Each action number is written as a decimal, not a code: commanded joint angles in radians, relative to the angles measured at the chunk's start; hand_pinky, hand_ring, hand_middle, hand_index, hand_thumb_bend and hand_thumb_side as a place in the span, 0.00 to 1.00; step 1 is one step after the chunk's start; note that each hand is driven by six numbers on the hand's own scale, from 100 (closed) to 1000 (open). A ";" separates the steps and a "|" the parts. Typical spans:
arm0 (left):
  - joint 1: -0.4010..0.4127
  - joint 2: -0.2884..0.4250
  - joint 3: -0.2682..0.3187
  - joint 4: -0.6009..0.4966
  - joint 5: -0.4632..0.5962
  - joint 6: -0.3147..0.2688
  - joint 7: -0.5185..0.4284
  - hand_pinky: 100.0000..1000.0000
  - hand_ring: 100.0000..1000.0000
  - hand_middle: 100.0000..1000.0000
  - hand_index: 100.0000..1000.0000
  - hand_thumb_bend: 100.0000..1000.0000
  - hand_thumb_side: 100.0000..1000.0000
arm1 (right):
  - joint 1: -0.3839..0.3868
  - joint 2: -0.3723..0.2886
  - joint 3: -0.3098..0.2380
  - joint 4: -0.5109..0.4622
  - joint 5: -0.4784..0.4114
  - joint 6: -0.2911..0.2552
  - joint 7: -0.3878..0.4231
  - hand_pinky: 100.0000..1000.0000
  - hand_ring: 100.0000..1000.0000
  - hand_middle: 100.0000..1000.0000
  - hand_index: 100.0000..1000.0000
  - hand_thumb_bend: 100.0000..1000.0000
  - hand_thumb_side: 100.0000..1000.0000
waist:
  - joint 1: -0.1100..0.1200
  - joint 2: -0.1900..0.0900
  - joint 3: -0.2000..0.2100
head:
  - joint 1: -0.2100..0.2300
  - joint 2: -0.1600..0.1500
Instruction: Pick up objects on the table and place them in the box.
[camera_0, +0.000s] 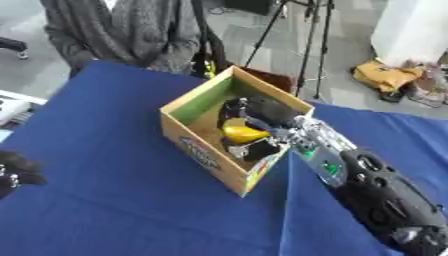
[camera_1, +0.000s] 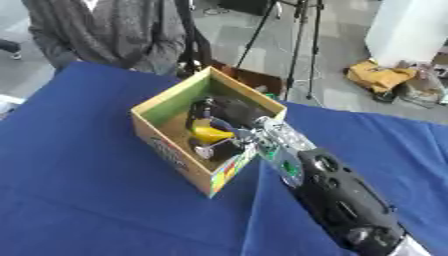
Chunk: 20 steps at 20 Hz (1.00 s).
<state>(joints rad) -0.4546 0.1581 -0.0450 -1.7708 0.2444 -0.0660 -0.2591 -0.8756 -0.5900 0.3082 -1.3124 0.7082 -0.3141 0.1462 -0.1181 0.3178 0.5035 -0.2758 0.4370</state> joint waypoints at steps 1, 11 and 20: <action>0.000 0.019 0.009 -0.006 -0.010 -0.002 0.003 0.59 0.62 0.52 0.64 0.30 0.94 | -0.021 -0.051 -0.025 -0.102 -0.080 0.033 -0.019 0.64 0.69 0.69 0.70 0.00 0.28 | 0.010 -0.030 -0.016 | 0.025 0.002; 0.065 0.026 0.036 0.026 -0.040 0.001 0.030 0.59 0.62 0.52 0.64 0.30 0.94 | 0.088 -0.128 -0.148 -0.276 -0.209 0.147 -0.076 0.53 0.65 0.68 0.73 0.00 0.53 | 0.020 -0.097 -0.146 | 0.139 0.072; 0.119 0.075 0.112 0.065 -0.076 -0.020 0.115 0.59 0.63 0.53 0.63 0.30 0.95 | 0.312 -0.056 -0.241 -0.498 -0.348 0.266 -0.214 0.48 0.61 0.64 0.72 0.00 0.70 | 0.050 -0.112 -0.371 | 0.276 0.097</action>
<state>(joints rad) -0.3280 0.2096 0.0486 -1.6975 0.1756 -0.0819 -0.1576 -0.5555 -0.6417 0.0855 -1.7647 0.3846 -0.0645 -0.0470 -0.0713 0.2263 0.1203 -0.0175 0.5280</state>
